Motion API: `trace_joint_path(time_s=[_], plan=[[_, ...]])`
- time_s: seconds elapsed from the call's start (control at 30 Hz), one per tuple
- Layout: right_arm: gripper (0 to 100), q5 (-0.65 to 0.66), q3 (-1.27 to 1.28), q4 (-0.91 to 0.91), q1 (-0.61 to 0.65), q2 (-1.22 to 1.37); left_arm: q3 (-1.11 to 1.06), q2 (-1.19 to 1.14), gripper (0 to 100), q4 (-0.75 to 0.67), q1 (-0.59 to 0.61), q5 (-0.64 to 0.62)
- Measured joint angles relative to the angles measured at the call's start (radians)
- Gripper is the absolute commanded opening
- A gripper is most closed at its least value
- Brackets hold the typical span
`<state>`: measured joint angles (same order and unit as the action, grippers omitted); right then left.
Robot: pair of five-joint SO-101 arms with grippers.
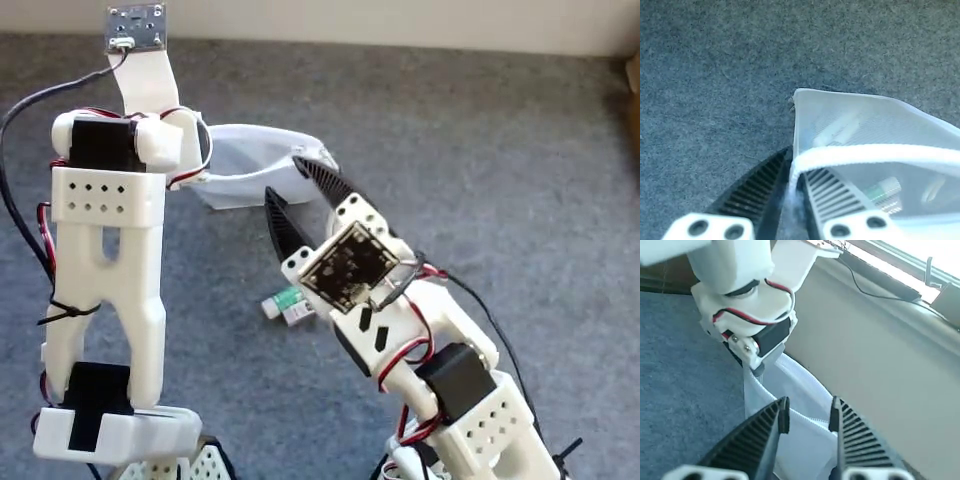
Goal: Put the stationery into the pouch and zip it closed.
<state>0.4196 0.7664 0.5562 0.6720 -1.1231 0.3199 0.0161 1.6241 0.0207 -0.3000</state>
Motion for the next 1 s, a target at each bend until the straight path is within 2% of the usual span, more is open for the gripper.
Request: trace_joint_path(time_s=[0.1,0.37,0.5,0.77,1.0], plan=[[13.1,-0.075,0.002,0.032,0.000,-0.015,0.000,0.000,1,0.000,0.000,0.000],[13.1,-0.129,0.002,0.158,0.000,-0.043,0.000,0.000,1,0.000,0.000,0.000],[13.1,-0.256,0.002,0.230,0.000,-0.044,0.000,0.000,1,0.000,0.000,0.000],[13.1,-0.417,0.006,0.376,0.000,-0.044,0.000,0.000,1,0.000,0.000,0.000],[13.1,-0.445,0.164,0.390,0.000,-0.051,0.000,0.000,1,0.000,0.000,0.000]])
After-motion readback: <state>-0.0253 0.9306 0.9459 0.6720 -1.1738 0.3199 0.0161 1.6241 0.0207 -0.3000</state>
